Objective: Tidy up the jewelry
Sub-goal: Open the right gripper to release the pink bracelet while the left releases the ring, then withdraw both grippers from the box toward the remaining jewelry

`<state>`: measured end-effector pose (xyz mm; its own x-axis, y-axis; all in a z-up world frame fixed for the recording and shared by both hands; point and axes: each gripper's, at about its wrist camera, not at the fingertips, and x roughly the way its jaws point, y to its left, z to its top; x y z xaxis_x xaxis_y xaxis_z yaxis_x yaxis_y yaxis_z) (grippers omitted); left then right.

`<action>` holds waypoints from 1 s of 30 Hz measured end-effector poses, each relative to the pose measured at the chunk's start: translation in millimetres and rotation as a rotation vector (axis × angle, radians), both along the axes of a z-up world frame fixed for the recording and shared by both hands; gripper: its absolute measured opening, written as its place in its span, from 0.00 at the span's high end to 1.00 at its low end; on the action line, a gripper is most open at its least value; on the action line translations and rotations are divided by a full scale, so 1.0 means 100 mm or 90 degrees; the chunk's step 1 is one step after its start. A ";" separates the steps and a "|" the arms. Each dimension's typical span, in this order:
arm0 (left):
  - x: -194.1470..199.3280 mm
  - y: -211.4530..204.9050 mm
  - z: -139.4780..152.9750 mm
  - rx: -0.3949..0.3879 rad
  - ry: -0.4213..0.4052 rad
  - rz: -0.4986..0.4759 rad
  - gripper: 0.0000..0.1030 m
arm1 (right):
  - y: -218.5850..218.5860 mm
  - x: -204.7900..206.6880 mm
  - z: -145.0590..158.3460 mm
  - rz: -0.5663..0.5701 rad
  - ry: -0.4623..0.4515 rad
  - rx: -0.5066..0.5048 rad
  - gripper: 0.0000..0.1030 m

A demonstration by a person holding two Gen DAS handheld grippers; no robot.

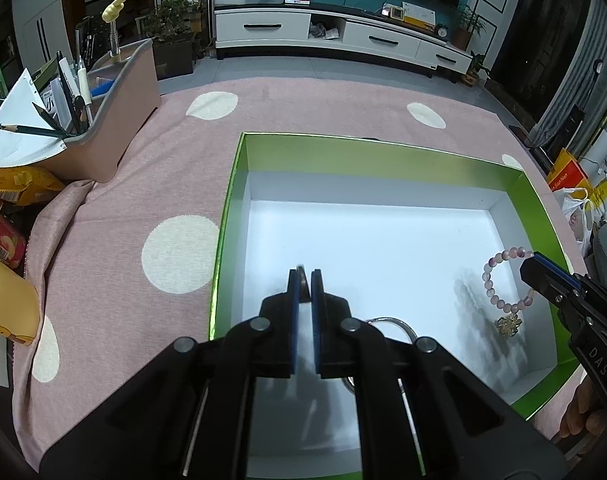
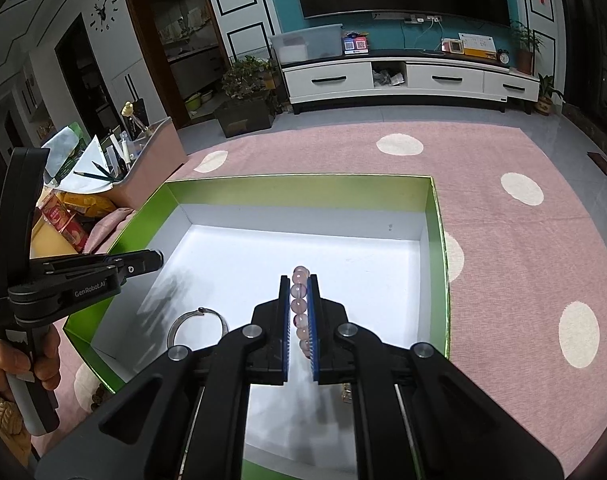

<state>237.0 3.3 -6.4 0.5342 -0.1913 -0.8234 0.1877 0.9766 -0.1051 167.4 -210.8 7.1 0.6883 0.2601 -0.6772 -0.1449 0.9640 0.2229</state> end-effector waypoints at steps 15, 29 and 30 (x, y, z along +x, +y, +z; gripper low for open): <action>-0.10 0.01 0.10 -0.013 -0.006 0.003 0.64 | -0.06 -0.08 0.07 -0.016 -0.004 0.007 0.70; -0.63 0.15 0.56 -0.045 -0.055 0.004 0.09 | -0.29 -0.65 0.37 -0.031 -0.040 0.017 0.39; -0.69 0.17 0.58 -0.049 -0.057 0.002 0.09 | -0.31 -0.72 0.40 -0.031 -0.044 0.016 0.38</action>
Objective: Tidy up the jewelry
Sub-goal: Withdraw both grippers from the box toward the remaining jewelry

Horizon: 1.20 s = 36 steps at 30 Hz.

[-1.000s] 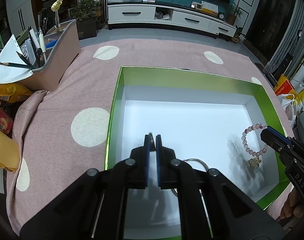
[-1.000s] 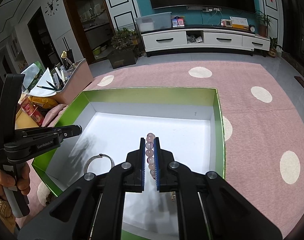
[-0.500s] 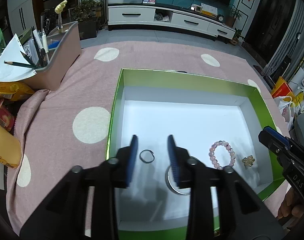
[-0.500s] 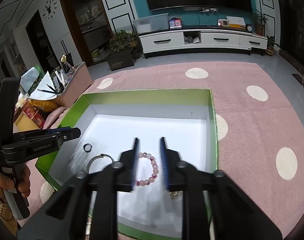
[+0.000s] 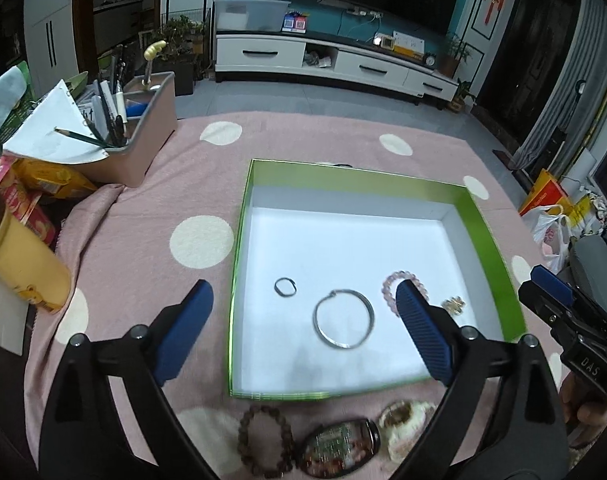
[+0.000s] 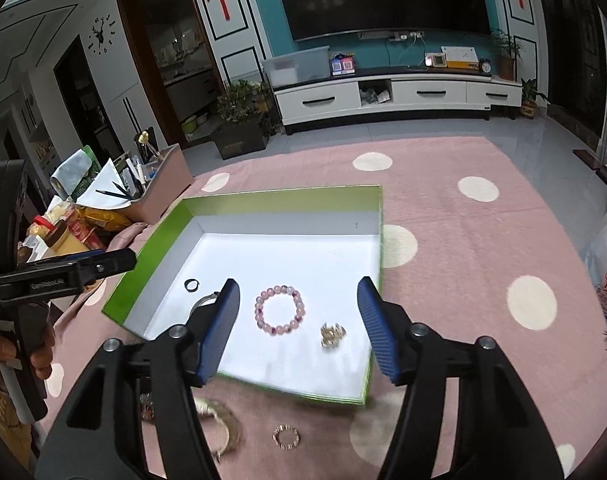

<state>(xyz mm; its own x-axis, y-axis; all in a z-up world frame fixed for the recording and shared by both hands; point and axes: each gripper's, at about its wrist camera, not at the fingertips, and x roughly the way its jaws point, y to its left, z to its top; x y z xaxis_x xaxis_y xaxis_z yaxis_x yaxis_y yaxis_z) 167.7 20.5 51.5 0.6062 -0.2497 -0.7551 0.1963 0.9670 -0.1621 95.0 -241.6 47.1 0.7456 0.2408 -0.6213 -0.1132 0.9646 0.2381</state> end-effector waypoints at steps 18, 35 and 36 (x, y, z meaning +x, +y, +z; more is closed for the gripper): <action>-0.92 0.47 0.10 -0.053 -0.014 0.027 0.07 | -0.17 -0.76 0.14 -0.006 -0.011 0.011 0.36; -1.44 0.74 -0.16 -0.092 0.007 0.067 0.07 | -0.09 -1.16 0.01 0.022 0.014 0.016 0.36; -1.45 0.74 -0.19 -0.094 0.011 0.066 0.07 | -0.08 -1.18 -0.02 0.026 0.018 0.017 0.36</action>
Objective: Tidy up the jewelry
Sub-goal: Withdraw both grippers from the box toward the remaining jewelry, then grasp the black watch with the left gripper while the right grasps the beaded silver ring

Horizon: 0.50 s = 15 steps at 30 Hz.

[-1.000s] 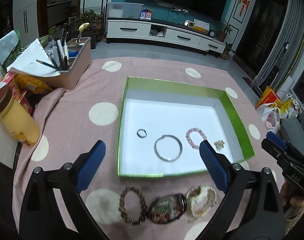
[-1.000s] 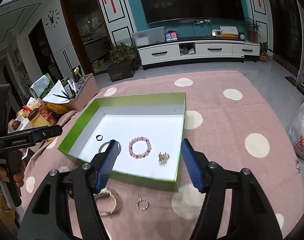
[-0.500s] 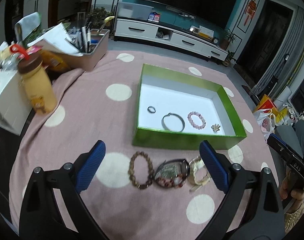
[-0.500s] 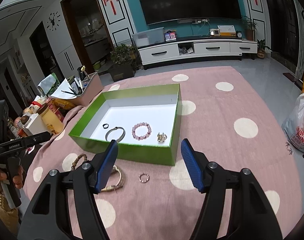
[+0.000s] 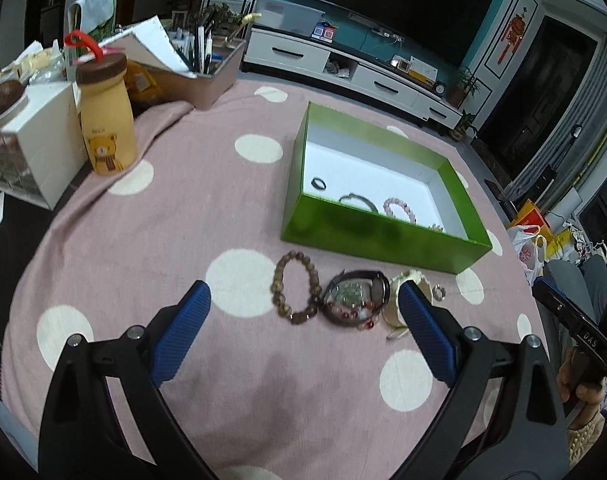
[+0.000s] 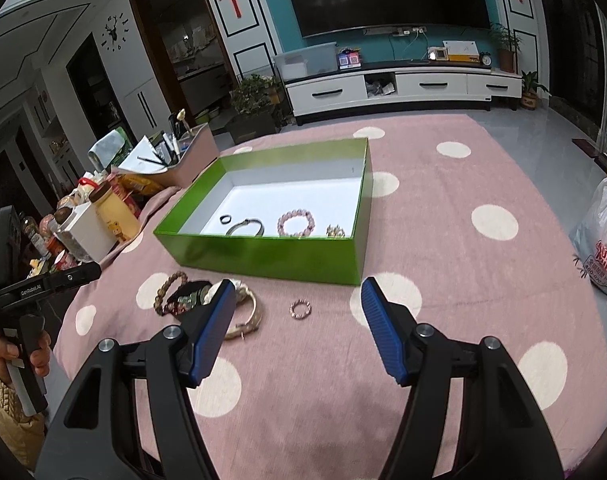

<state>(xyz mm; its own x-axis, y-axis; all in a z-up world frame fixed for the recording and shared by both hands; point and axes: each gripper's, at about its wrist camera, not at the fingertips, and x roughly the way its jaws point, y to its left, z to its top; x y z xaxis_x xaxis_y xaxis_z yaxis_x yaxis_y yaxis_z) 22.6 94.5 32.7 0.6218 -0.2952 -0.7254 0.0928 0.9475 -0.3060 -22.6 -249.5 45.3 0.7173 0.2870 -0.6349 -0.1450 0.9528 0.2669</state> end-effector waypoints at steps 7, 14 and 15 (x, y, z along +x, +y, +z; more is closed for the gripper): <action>-0.05 -0.08 -0.23 -0.008 0.033 -0.014 0.10 | 0.15 -0.03 -0.20 0.030 0.035 -0.005 0.36; -0.05 -0.16 -0.45 -0.018 0.063 -0.029 0.20 | 0.26 0.01 -0.41 0.044 0.065 -0.024 0.36; -0.04 -0.17 -0.47 -0.018 0.065 -0.030 0.21 | 0.27 0.02 -0.44 0.043 0.068 -0.028 0.36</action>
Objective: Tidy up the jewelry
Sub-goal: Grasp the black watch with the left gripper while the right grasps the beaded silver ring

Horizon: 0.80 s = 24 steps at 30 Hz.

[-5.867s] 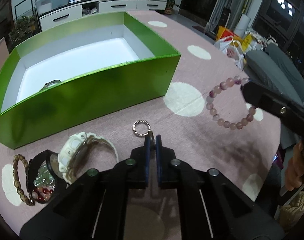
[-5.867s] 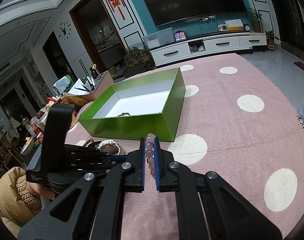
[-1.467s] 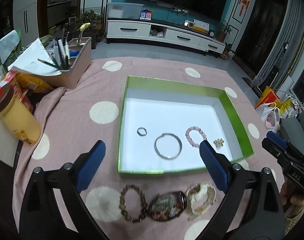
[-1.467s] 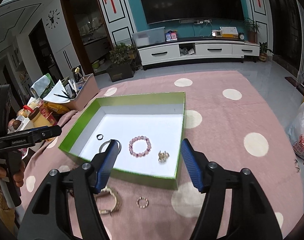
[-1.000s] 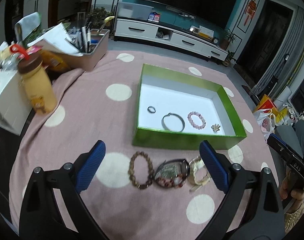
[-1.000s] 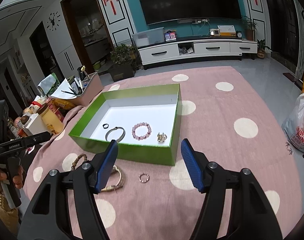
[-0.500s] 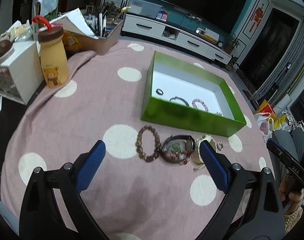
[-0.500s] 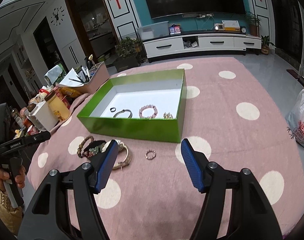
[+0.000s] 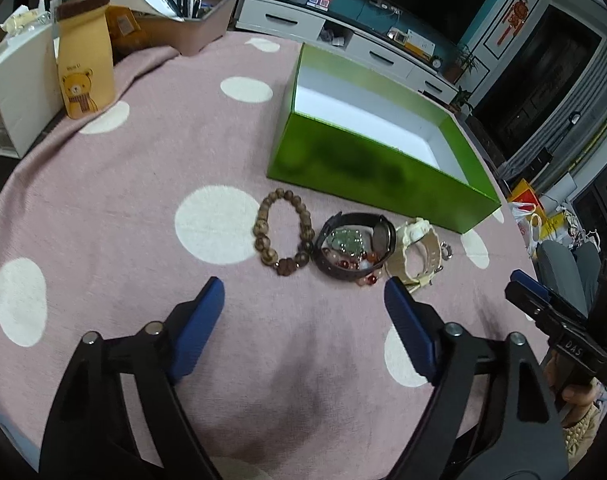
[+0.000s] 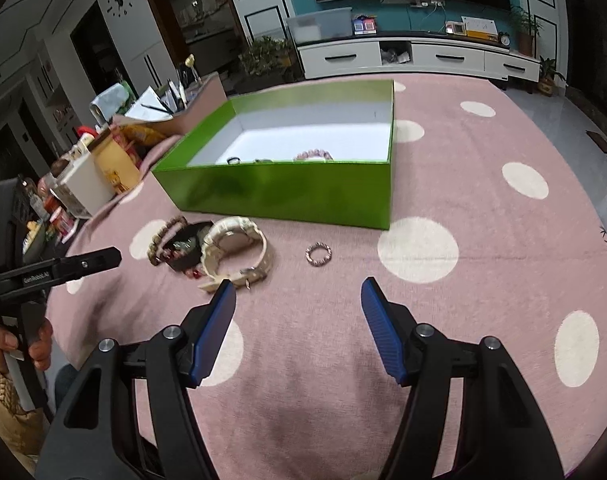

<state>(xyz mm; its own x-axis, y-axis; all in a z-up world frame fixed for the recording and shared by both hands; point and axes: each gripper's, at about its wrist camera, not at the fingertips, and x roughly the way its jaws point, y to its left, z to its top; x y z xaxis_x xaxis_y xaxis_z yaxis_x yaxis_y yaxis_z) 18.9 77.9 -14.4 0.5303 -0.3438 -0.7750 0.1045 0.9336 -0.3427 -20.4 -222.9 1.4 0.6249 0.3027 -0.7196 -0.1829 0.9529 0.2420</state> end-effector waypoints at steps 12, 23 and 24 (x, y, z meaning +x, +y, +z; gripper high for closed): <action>0.40 -0.17 -0.03 0.006 -0.011 -0.051 0.46 | 0.02 0.14 -0.22 -0.002 0.017 -0.022 0.37; 0.86 -0.43 -0.18 0.027 0.018 -0.130 0.73 | -0.06 0.26 -0.33 -0.014 0.031 -0.014 0.37; 0.88 -0.45 -0.19 0.031 0.020 -0.135 0.74 | -0.07 0.27 -0.33 -0.014 0.030 -0.013 0.37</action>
<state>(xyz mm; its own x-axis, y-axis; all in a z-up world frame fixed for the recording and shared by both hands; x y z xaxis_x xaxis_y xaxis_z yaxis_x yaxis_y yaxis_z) 106.8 32.5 -33.8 0.4253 -0.4070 -0.8084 0.2908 0.9073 -0.3037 6.2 -229.8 -31.4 0.5961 0.2738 -0.7548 -0.1505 0.9615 0.2300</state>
